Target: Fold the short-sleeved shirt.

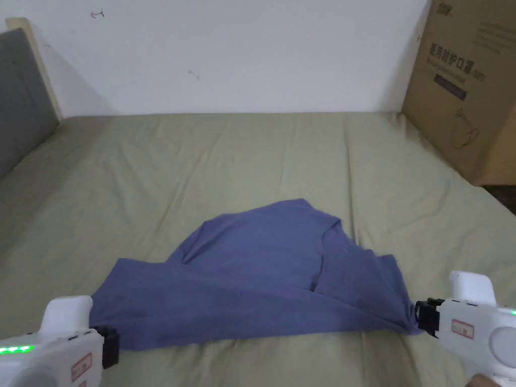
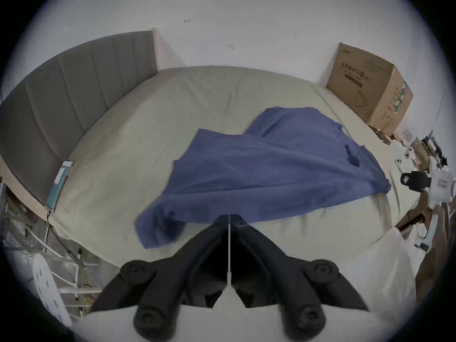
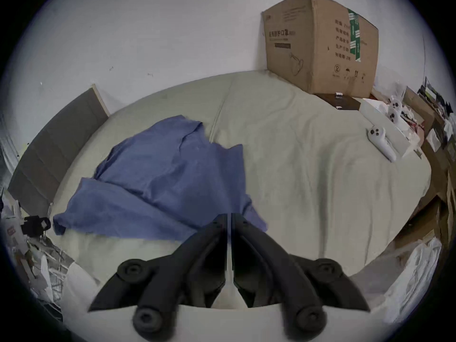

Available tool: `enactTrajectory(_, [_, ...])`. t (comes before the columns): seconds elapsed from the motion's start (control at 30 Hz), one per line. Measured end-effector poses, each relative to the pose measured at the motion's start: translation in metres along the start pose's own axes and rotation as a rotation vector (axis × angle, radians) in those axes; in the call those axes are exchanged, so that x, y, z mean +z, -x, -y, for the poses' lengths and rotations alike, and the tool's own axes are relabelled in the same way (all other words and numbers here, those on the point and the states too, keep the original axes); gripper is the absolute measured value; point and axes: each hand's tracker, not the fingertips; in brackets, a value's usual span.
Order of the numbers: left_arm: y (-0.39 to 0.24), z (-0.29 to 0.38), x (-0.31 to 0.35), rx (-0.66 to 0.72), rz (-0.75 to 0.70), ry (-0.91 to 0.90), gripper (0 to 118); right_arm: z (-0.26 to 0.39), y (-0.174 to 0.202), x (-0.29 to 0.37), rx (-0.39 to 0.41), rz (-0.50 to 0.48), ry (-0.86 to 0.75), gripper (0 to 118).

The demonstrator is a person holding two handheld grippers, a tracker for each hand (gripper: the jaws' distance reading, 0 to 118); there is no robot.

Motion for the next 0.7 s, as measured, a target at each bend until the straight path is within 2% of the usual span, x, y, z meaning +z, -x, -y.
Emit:
enactTrajectory(0.1, [-0.017,0.011,-0.009,0.001,0.070,0.031,0,0.022,0.007,-0.007,0.028,0.010,0.059,0])
enactTrajectory(0.3, [-0.040,0.017,-0.012,-0.032,0.075,0.050,0,0.022,0.001,-0.009,-0.010,0.002,0.074,0])
enactTrajectory(0.33, [-0.041,0.015,-0.013,-0.027,0.078,0.052,0,0.018,-0.001,-0.009,-0.001,0.017,0.066,4])
enactTrajectory(0.37, [-0.043,0.013,-0.014,-0.025,0.080,0.051,0,0.013,-0.002,-0.010,0.007,0.033,0.070,29])
enactTrajectory(0.43, [-0.044,0.009,-0.017,-0.030,0.080,0.049,0,0.004,-0.006,-0.016,0.006,0.036,0.080,90])
enactTrajectory(0.47, [-0.045,0.007,-0.018,-0.036,0.078,0.051,0,0.000,-0.007,-0.018,0.007,0.027,0.079,99])
enactTrajectory(0.7, [-0.054,0.002,-0.036,-0.086,0.072,0.101,0,-0.022,-0.020,-0.067,0.004,0.051,0.139,98])
